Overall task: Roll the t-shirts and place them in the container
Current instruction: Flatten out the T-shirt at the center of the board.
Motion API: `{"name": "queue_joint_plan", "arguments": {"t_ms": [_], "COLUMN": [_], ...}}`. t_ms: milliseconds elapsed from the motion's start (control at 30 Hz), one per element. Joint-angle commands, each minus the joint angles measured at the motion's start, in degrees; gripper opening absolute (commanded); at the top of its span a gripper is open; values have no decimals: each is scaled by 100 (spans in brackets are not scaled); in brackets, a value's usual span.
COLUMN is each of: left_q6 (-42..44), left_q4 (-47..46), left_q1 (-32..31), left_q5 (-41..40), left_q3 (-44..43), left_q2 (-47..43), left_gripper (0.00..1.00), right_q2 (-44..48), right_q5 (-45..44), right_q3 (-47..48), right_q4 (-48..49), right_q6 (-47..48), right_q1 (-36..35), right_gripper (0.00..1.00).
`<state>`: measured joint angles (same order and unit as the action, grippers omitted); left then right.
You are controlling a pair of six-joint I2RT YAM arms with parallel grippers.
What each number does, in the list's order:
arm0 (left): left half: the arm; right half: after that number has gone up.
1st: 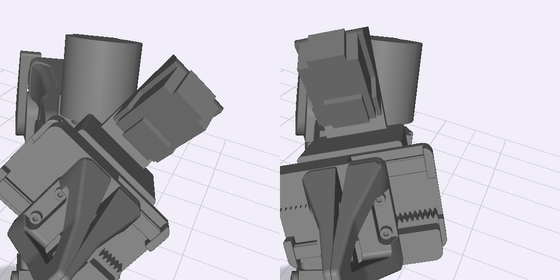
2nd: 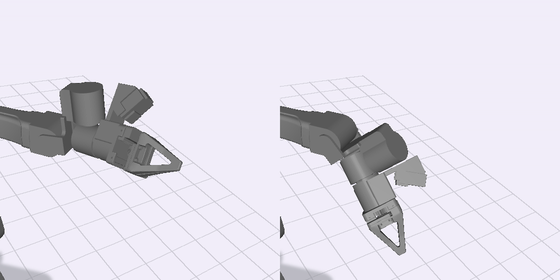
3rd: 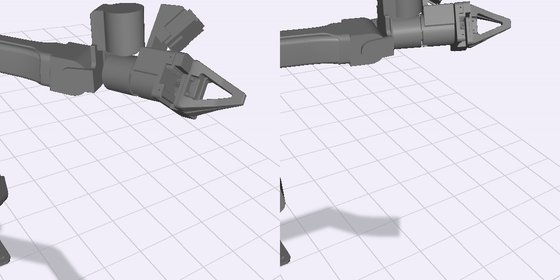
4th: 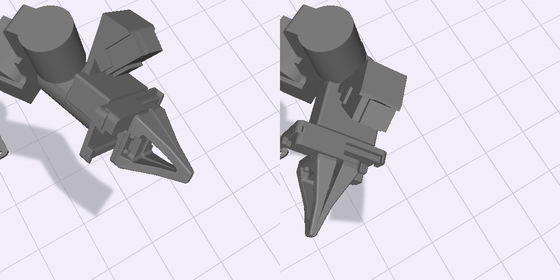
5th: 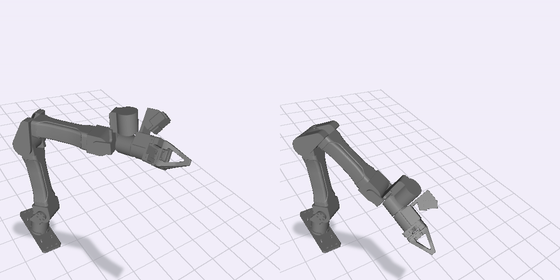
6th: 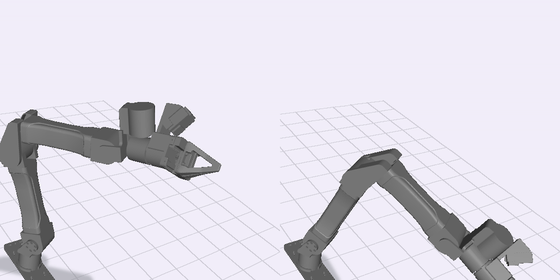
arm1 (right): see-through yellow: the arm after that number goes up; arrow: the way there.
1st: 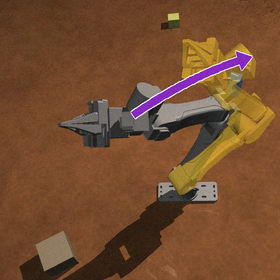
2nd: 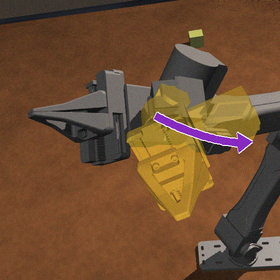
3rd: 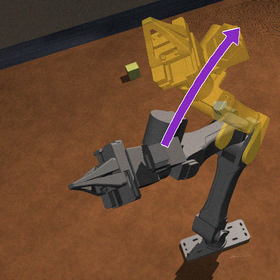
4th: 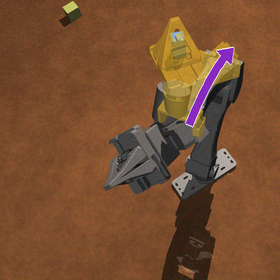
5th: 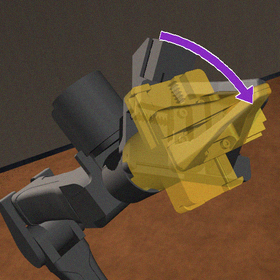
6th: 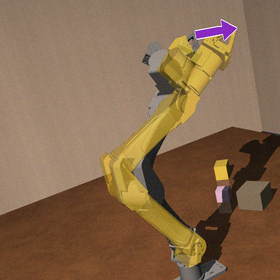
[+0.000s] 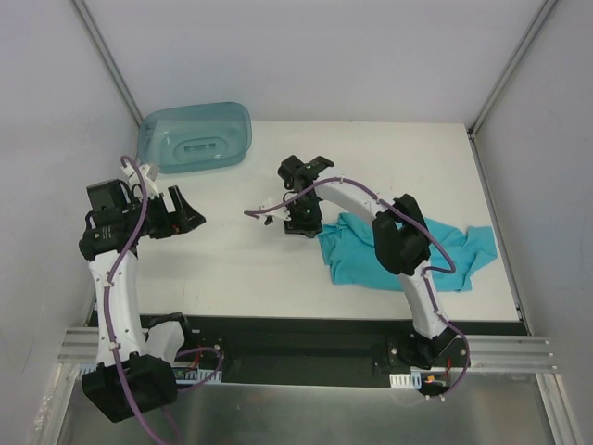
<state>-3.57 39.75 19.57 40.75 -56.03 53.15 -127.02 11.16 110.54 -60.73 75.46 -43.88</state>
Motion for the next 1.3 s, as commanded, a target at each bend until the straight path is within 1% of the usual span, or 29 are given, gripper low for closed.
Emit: {"name": "queue_joint_plan", "arguments": {"t_ms": [0, 67, 167, 200, 267, 300, 333, 400, 467, 500, 533, 600, 633, 667, 700, 733, 767, 800, 833, 933, 967, 1033, 1067, 1100, 1200, 1233, 1267], "left_q6": [-126, -135, -135, -135, -135, -135, -126, -100, -73, -38, 75, 225, 321, 488, 541, 585, 586, 568, 586, 665, 691, 744, 753, 796, 841, 858, 876], "left_q4": [-46, -63, -81, -99, -116, -160, -160, -187, -195, -195, -195, -187, -195, -195, -187, -195, -195, -195, -195, -187, -178, -187, -187, -178, -178, -187, -187], "left_q1": [90, 91, 108, 117, 108, 117, 117, 108, 12, -76, -294, -620, -769, -1067, -1174, -1271, -1402, -1464, -1517, -1755, -1816, -1940, -1948, -2227, -2484, -2659, -2774], "left_q5": [196, 205, 222, 223, 249, 275, 310, 337, 319, 319, 285, 153, 48, 3, 3, 3, 46, 73, 99, 117, 117, 82, 47, 12, -137, -190, -269], "left_q3": [-57, -66, -92, -92, -84, -66, -57, -48, -92, -136, -197, -452, -566, -802, -926, -1049, -1320, -1462, -1733, -2208, -2315, -2561, -2632, -2685, -2895, -3009, -3089], "left_q2": [64, 108, 161, 170, 231, 257, 293, 424, 660, 758, 863, 1171, 1276, 1512, 1645, 1777, 2048, 2173, 2409, 2796, 2876, 3078, 3157, 3228, 3605, 3833, 3957], "left_gripper": [82, 81, 81, 81, 81, 80, 80, 80, 79, 79, 78, 78, 79, 79, 79, 79, 79, 79, 79, 79, 79, 80, 80, 80, 80, 80, 80], "right_q2": [-139, -156, -156, -148, -69, 10, 98, 474, 782, 1115, 1336, 1758, 2282, 2522, 2803, 3223, 3436, 3595, 3901, 4307, 4578, 4896, 5263, 5449, 6107, 6267, 6390], "right_q5": [-158, -149, -245, -289, -307, -281, -290, -264, -80, 78, 106, 97, 27, -69, -192, -254, -333, -508, -622, -965, -1097, -1431, -1615, -1704, -1845, -1863, -1854], "right_q3": [20, -6, -94, -129, -147, -103, -59, 177, 817, 1020, 1344, 1470, 1427, 1252, 1146, 1075, 953, 926, 934, 882, 838, 593, 443, -28, -804, -1346, -1647], "right_q4": [17, 26, 114, 149, 193, 245, 298, 421, 430, 526, 631, 1069, 1298, 1553, 2051, 2248, 2563, 2670, 2732, 2742, 2681, 2584, 2540, 2531, 2408, 2338, 2277], "right_q6": [-14, -40, -84, -93, -110, -154, -233, -522, -1005, -1181, -1540, -1736, -1841, -2016, -2096, -2149, -2211, -2237, -2264, -2509, -2562, -2607, -2563, -2389, -2325, -2378, -2448], "right_q1": [-95, -112, -121, -112, -112, -112, -104, -86, 10, 63, 142, 230, 318, 362, 415, 528, 582, 643, 739, 976, 1030, 1222, 1285, 1355, 1785, 2039, 2189], "right_gripper": [48, 46, 37, 28, 16, 4, 1, 1, 1, 1, 1, 1, 1, 1, 1, 1, 1, 1, 1, 1, 1, 1, 1, 1, 1, 1, 1]}}
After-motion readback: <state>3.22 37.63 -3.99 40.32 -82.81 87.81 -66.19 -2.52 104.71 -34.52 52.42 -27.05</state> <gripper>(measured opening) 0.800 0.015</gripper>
